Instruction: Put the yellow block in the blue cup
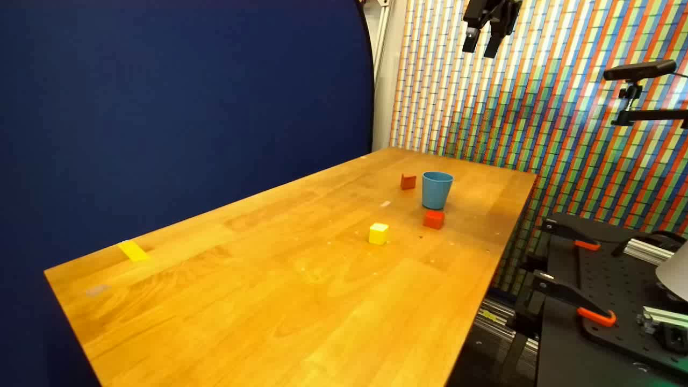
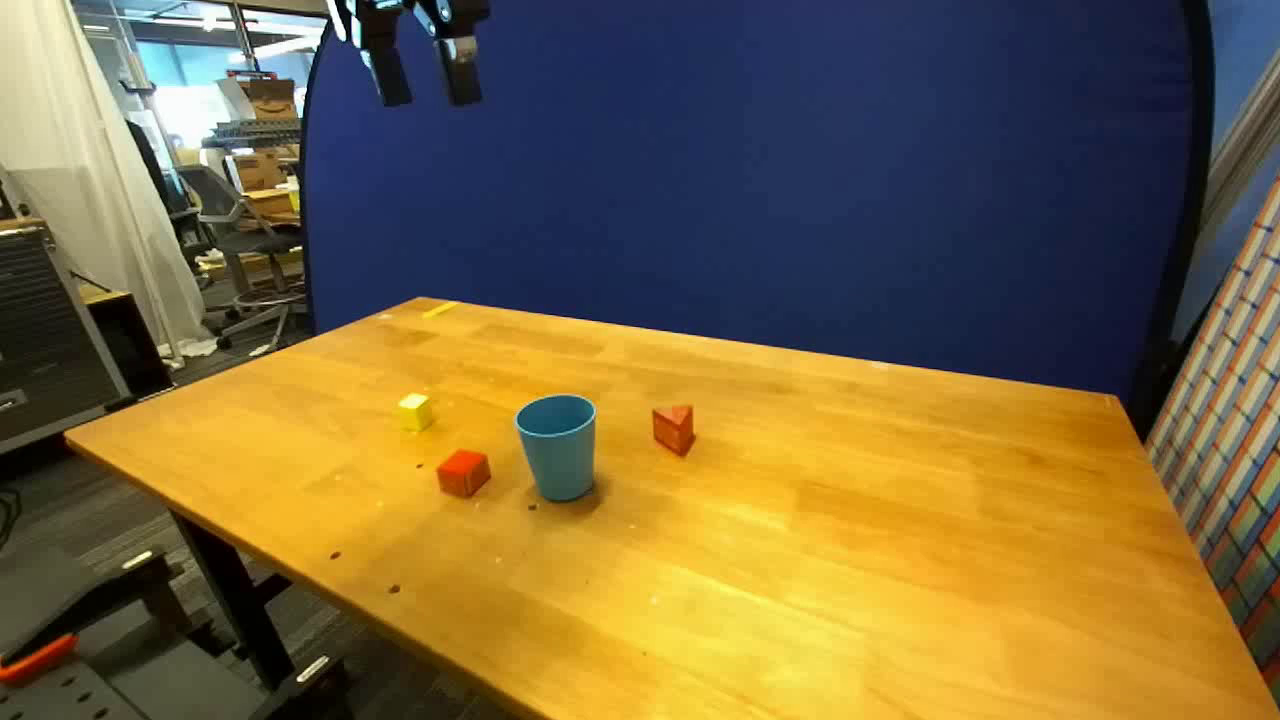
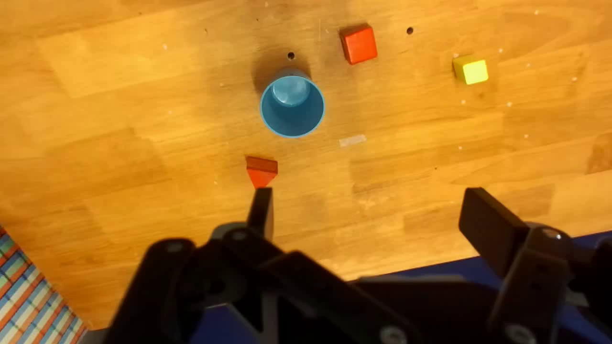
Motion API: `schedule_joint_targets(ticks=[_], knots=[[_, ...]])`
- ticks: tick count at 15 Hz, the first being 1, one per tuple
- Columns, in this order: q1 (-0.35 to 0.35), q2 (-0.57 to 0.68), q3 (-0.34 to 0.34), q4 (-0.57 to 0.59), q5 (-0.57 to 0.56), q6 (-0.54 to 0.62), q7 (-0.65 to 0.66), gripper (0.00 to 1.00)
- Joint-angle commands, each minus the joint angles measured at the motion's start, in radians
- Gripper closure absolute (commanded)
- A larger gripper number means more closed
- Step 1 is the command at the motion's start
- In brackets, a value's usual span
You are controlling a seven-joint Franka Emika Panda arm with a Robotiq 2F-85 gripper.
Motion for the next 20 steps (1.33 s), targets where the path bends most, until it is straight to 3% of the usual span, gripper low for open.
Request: schedule_joint_targets(ticks=[1,13,20], knots=[[0.000,0.000,0.000,0.008,0.000,-0.003,0.000,0.00],[0.000,-0.005,0.000,0.018,0.000,-0.003,0.000,0.00],[0.087,0.386,0.046,0.119,0.072,0.147,-0.006,0.00]])
